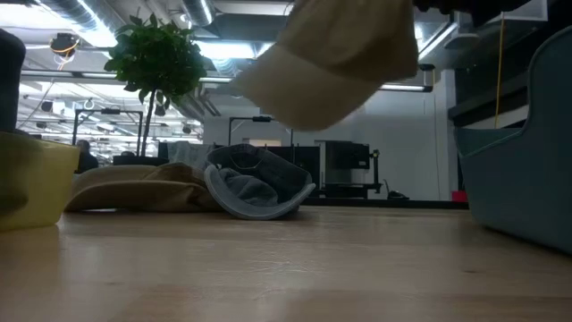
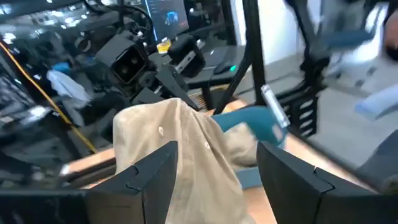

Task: Pick & Place hat
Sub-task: Put the right brown cap into the blue bin

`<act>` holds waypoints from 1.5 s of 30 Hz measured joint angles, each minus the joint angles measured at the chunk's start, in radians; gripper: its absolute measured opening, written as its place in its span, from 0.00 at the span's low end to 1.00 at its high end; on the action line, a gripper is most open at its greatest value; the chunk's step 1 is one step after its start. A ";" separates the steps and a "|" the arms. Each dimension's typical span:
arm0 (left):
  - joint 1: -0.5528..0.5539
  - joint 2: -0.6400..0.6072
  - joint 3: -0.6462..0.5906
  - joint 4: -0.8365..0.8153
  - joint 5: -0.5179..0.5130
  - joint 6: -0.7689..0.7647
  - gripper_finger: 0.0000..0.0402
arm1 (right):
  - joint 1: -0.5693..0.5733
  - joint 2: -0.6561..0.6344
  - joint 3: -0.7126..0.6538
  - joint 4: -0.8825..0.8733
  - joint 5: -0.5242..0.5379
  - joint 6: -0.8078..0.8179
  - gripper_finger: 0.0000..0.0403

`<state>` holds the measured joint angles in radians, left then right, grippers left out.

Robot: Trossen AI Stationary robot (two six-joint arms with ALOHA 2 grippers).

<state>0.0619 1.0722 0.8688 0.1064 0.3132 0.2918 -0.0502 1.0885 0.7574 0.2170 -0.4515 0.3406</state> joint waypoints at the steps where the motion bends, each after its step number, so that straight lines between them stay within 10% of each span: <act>1: -0.011 0.022 0.000 0.016 -0.027 0.032 0.53 | 0.000 0.000 0.000 -0.011 0.009 -0.001 0.08; 20: -0.068 0.307 0.004 0.377 -0.264 0.285 0.52 | 0.000 0.010 0.000 -0.103 0.040 -0.037 0.09; 45: -0.022 0.514 0.180 0.073 -0.148 0.145 0.47 | 0.042 0.173 0.070 -0.157 -0.095 -0.225 0.09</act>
<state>0.0401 1.5860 1.0485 0.1797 0.1652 0.4372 -0.0082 1.2617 0.8276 0.0598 -0.5468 0.1159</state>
